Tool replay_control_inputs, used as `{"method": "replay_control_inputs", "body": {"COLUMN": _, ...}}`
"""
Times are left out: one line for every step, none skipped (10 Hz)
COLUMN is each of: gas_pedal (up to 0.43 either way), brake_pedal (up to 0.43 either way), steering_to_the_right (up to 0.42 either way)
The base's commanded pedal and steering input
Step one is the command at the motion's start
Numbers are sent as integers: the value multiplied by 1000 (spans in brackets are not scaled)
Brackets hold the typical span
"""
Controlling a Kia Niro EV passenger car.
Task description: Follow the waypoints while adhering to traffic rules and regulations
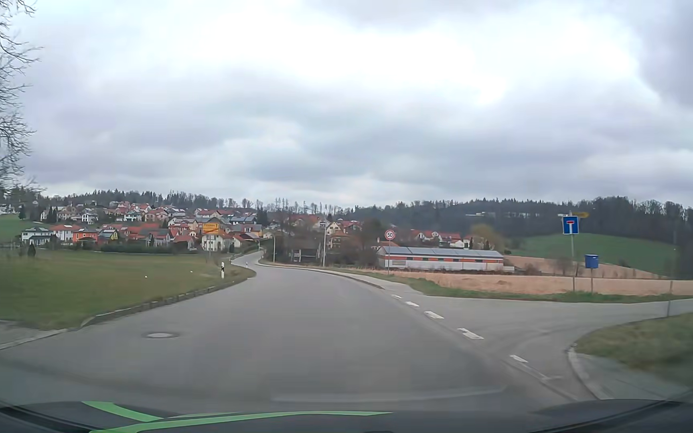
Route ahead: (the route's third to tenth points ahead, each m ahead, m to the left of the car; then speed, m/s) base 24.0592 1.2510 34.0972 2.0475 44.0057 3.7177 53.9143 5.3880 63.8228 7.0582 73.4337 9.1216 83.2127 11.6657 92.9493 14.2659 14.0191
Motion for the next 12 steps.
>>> {"method": "replay_control_inputs", "body": {"gas_pedal": 0, "brake_pedal": 0, "steering_to_the_right": -8}}
{"method": "replay_control_inputs", "body": {"gas_pedal": 0, "brake_pedal": 0, "steering_to_the_right": -8}}
{"method": "replay_control_inputs", "body": {"gas_pedal": 0, "brake_pedal": 0, "steering_to_the_right": -9}}
{"method": "replay_control_inputs", "body": {"gas_pedal": 0, "brake_pedal": 0, "steering_to_the_right": -11}}
{"method": "replay_control_inputs", "body": {"gas_pedal": 0, "brake_pedal": 0, "steering_to_the_right": -12}}
{"method": "replay_control_inputs", "body": {"gas_pedal": 0, "brake_pedal": 0, "steering_to_the_right": -14}}
{"method": "replay_control_inputs", "body": {"gas_pedal": 0, "brake_pedal": 0, "steering_to_the_right": -15}}
{"method": "replay_control_inputs", "body": {"gas_pedal": 0, "brake_pedal": 0, "steering_to_the_right": -15}}
{"method": "replay_control_inputs", "body": {"gas_pedal": 0, "brake_pedal": 0, "steering_to_the_right": -16}}
{"method": "replay_control_inputs", "body": {"gas_pedal": 0, "brake_pedal": 0, "steering_to_the_right": -16}}
{"method": "replay_control_inputs", "body": {"gas_pedal": 0, "brake_pedal": 0, "steering_to_the_right": -16}}
{"method": "replay_control_inputs", "body": {"gas_pedal": 0, "brake_pedal": 0, "steering_to_the_right": -16}}
